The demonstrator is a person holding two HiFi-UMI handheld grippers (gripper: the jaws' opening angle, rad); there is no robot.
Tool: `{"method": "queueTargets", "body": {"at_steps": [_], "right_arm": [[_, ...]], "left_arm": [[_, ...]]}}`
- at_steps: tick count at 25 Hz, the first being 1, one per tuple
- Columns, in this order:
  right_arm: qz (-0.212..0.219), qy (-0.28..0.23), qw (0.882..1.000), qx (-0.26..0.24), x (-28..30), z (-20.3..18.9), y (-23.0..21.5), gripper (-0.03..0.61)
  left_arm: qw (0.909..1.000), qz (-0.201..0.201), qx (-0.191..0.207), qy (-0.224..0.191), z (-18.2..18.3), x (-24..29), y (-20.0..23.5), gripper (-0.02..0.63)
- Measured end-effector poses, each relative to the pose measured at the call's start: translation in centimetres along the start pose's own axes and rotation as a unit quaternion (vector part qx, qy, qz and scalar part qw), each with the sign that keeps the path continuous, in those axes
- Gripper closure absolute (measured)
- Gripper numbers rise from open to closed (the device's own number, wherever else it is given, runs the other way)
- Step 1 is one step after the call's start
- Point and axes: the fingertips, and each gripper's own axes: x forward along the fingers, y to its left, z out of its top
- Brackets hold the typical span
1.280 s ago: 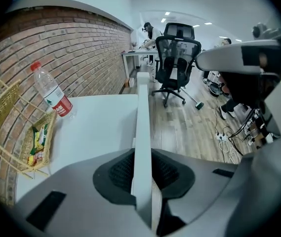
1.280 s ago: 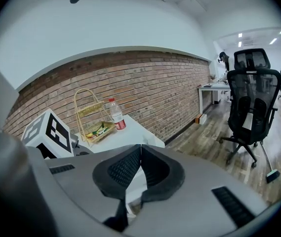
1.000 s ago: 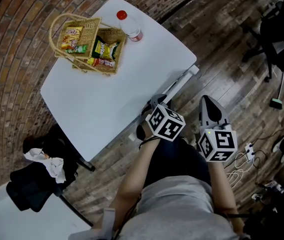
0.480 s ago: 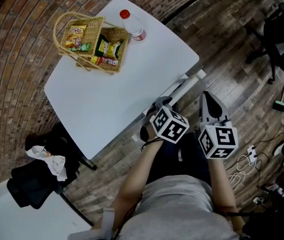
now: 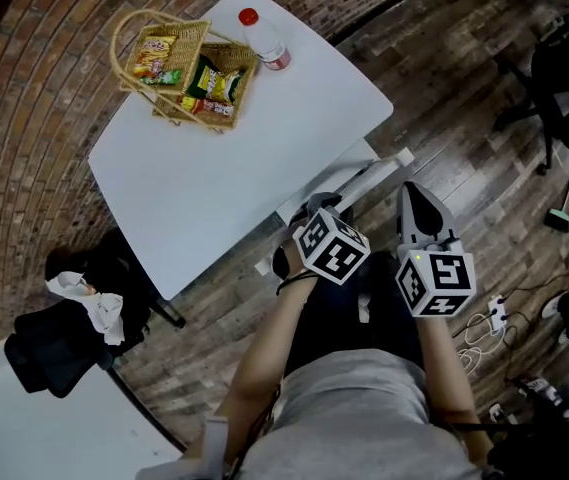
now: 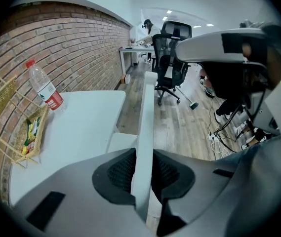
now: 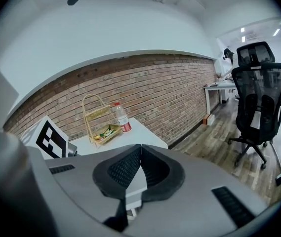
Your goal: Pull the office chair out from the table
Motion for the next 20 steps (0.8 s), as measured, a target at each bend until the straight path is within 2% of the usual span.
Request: {"method": "queueTargets", "body": {"at_steps": [20], "right_arm": [[0.077,0.025,0.996,-0.041,-7.1,-2.2,-3.6,0.563]], "left_arm": [[0.9995,0.004,-0.027,0.017,-1.0,0.2,-10.0,0.515]]}}
